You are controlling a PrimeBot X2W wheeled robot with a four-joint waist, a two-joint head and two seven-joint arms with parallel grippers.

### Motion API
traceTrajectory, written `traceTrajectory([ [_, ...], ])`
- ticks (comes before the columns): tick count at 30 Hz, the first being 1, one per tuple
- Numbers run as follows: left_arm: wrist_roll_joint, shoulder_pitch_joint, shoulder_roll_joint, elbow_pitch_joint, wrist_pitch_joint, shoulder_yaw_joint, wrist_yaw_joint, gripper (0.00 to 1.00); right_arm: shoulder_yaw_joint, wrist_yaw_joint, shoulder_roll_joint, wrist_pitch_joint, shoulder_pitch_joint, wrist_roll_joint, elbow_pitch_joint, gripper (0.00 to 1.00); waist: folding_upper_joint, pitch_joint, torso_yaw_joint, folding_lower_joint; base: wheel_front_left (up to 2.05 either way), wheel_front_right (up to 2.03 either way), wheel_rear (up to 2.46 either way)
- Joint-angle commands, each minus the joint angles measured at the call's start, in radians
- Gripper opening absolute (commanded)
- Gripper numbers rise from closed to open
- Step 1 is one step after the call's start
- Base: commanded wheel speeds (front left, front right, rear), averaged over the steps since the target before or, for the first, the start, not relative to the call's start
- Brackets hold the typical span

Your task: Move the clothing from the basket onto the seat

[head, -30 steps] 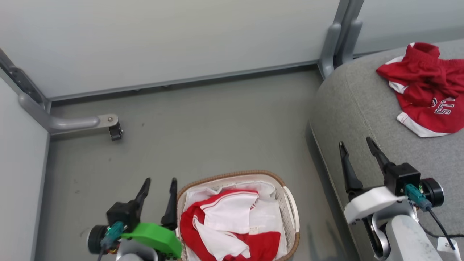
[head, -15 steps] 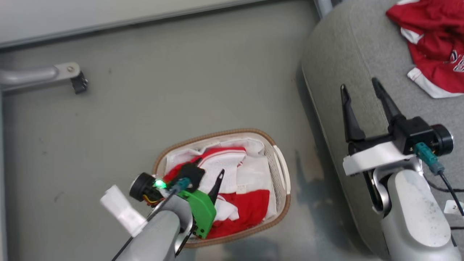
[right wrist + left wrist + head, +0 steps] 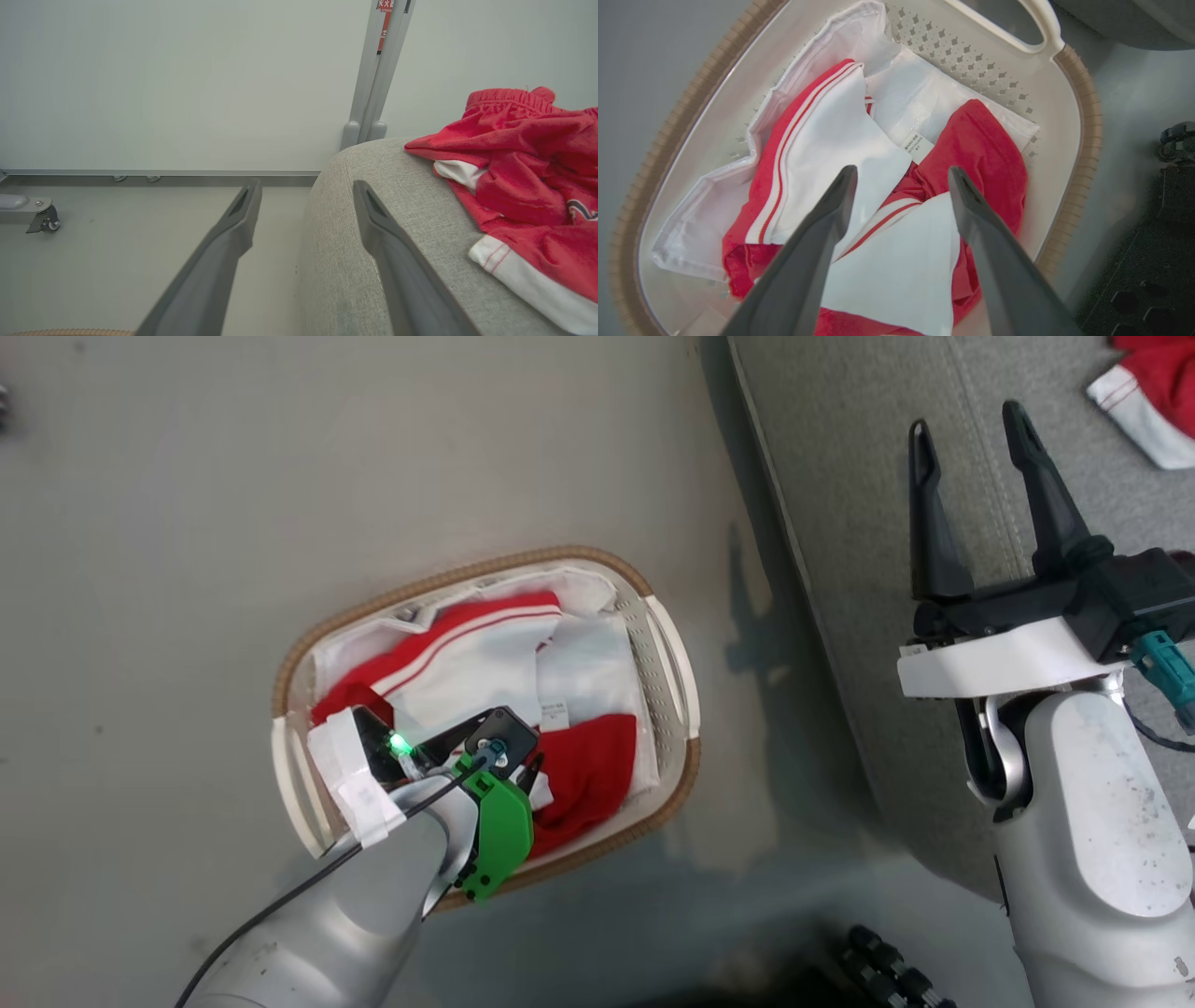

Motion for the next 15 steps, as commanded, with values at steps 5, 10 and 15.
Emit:
traceTrajectory([
  [5,-0.031,-0.053,0.020,0.057,0.011,-0.054,0.000,1.00,0.021,-0.001,-0.001,-0.005,-0.049,0.013,-0.061,1.00,-0.0001,0.198,-0.109,-0.0002,0.00,0.00,0.00],
  [10,-0.052,-0.074,0.032,0.099,0.033,-0.103,0.000,1.00,0.043,-0.001,-0.001,-0.005,-0.068,0.022,-0.109,1.00,-0.0001,0.237,-0.124,-0.0002,0.00,0.00,0.00],
  [15,-0.079,-0.101,0.052,0.144,0.042,-0.116,0.000,1.00,0.064,-0.001,-0.001,-0.005,-0.073,0.028,-0.137,1.00,-0.0001,0.259,-0.134,-0.0002,0.00,0.00,0.00],
])
